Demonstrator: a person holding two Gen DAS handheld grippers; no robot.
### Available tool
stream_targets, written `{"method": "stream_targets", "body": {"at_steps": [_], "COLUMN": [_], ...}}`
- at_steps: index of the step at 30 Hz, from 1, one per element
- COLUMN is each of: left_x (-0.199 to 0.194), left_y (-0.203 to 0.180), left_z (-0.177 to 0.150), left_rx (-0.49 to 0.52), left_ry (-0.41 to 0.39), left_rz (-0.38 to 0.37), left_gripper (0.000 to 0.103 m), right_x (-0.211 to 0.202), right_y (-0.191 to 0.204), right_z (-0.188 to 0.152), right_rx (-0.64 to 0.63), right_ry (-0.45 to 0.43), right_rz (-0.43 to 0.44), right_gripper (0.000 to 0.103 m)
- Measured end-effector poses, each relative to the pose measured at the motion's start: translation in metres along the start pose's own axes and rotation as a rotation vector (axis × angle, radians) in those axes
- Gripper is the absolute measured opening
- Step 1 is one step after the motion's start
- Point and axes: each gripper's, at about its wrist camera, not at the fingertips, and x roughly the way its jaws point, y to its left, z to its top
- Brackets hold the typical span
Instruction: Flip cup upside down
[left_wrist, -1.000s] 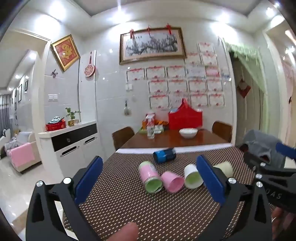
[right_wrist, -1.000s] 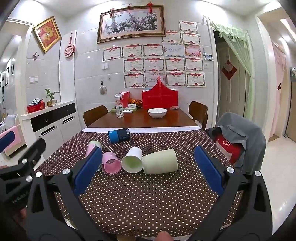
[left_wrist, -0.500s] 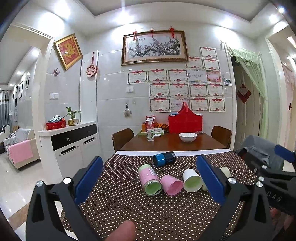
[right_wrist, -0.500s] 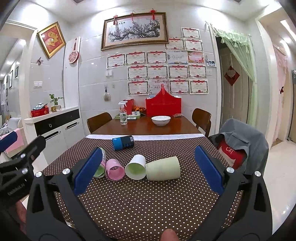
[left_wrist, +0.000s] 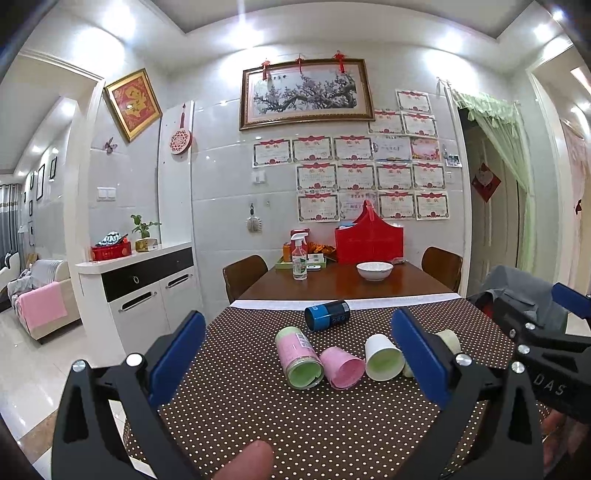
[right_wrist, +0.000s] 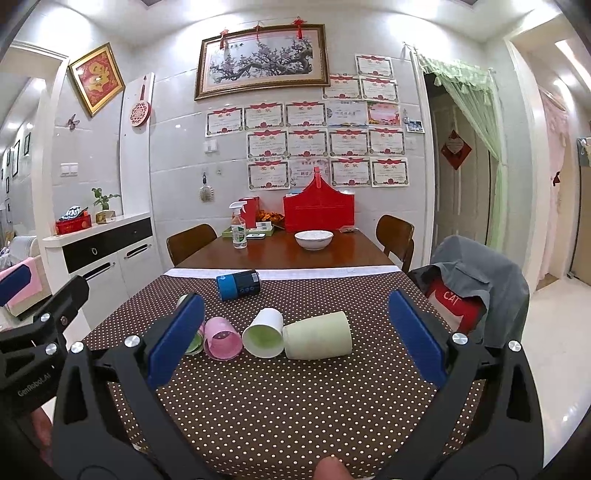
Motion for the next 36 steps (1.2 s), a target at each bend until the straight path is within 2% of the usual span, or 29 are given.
{"method": "stream_targets", "body": {"at_steps": [36], "left_x": [-0.0027], "left_y": [-0.0043], "left_z": [0.0053], "left_rx": [0.011], "left_ry": [-0.004], "left_rz": [-0.003], "left_gripper": [0.099], "right_x": [0.0013], "right_y": [0.0042], "right_z": [0.0005], "right_rx": [-0.003], "right_ry": [0.004], "right_rz": [0.001], "right_gripper": [0.097]}}
